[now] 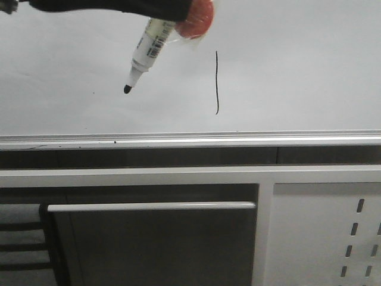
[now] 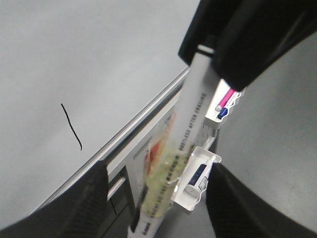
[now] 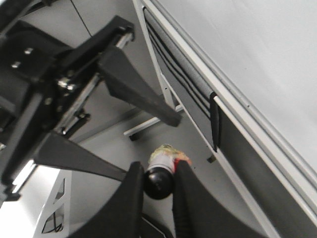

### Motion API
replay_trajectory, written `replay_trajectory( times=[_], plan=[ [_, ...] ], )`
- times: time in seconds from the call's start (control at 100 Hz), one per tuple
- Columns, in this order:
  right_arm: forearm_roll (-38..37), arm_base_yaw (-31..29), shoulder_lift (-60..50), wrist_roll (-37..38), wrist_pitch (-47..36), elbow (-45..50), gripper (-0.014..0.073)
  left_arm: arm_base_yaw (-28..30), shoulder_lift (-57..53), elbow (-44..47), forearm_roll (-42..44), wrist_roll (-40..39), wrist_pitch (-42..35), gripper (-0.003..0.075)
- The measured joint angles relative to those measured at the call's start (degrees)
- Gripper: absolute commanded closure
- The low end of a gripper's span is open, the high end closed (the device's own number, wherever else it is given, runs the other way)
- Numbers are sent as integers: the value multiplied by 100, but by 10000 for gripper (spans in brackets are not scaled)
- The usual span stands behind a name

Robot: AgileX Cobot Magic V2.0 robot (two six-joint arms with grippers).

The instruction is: Write number 1 on whiteboard

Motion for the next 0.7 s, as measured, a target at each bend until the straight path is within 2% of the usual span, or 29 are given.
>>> replay_trajectory(
  times=[0.11, 0.42, 0.54, 0.7],
  plan=[
    [-3, 0, 0, 15, 158, 0, 645, 0, 161, -71, 38, 0, -41, 407],
    [-51, -4, 11, 15, 111, -9, 645, -27, 348, -127, 162, 61, 11, 741],
    [-51, -4, 11, 15, 97, -13, 606, -51, 348, -135, 198, 88, 11, 741],
    [-137, -4, 11, 45, 22, -22, 379, -51, 348, -135, 201, 98, 21, 741]
  ],
)
